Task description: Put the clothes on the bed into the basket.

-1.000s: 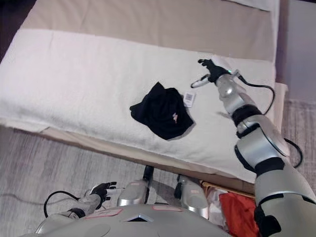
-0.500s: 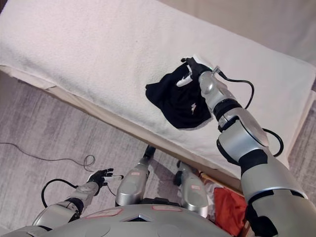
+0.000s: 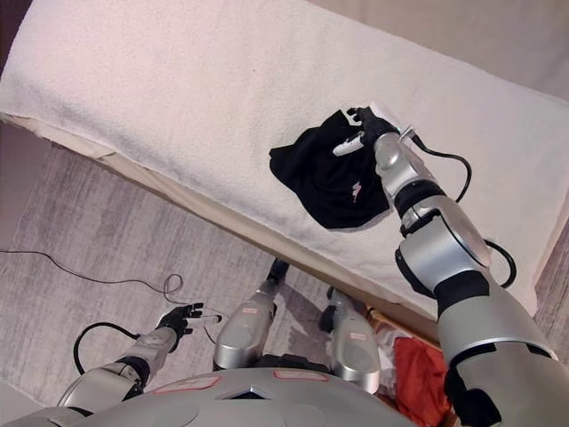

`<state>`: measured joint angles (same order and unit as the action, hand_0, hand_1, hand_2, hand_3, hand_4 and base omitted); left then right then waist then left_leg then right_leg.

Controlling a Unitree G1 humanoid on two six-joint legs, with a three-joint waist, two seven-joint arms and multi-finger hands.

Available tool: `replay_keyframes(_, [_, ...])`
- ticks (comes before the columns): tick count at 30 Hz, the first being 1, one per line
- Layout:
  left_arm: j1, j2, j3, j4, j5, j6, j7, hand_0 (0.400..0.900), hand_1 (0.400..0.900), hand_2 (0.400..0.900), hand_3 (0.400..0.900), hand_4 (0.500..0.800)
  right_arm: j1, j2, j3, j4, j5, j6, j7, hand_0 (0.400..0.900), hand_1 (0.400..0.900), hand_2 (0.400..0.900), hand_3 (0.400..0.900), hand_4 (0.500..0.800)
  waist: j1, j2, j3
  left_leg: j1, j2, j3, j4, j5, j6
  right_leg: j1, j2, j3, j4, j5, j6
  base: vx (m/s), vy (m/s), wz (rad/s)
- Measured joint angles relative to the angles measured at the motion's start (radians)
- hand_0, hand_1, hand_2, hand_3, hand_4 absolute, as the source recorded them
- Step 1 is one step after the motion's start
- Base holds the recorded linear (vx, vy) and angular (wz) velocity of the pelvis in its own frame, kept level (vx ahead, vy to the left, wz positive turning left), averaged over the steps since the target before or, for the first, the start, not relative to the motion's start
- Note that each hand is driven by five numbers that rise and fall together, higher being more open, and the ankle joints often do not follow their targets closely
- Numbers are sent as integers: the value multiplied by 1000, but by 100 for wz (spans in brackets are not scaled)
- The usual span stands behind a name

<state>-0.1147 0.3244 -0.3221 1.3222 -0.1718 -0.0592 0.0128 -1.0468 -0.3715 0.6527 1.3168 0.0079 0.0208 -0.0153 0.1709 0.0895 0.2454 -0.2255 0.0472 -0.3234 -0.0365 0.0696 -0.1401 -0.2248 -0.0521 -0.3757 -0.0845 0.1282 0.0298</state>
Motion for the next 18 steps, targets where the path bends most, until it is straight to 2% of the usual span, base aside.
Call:
replay_keyframes(10, [1, -4, -2, -10, 0, -2, 0, 900, 900, 900, 900, 800, 24, -19, -1, 21, 1, 2, 0, 900, 900, 900, 900, 800, 2, 71, 2, -9, 0, -2, 0, 8, -5, -7, 0, -1, 0, 0, 0, -32, 6, 3])
replay_keyframes(16, [3, -11, -2, -16, 0, -2, -1, 900, 900, 900, 900, 800, 29, -20, -12, 28, 1, 2, -2, 900, 900, 900, 900, 800, 3, 88, 0, -18, 1, -1, 0, 9, -6, -17, 1, 0, 0, -3, 4, -22, 7, -6])
replay_keyframes(18, [3, -10, -3, -23, 0, -2, -1, 900, 900, 900, 900, 800, 29, -20, -21, 30, 1, 2, -3, 780, 780, 780, 780, 728, 4, 89, 0, -25, 1, 2, 0, 10, -6, -25, 2, 3, 0, -3, 4, -28, 8, -7])
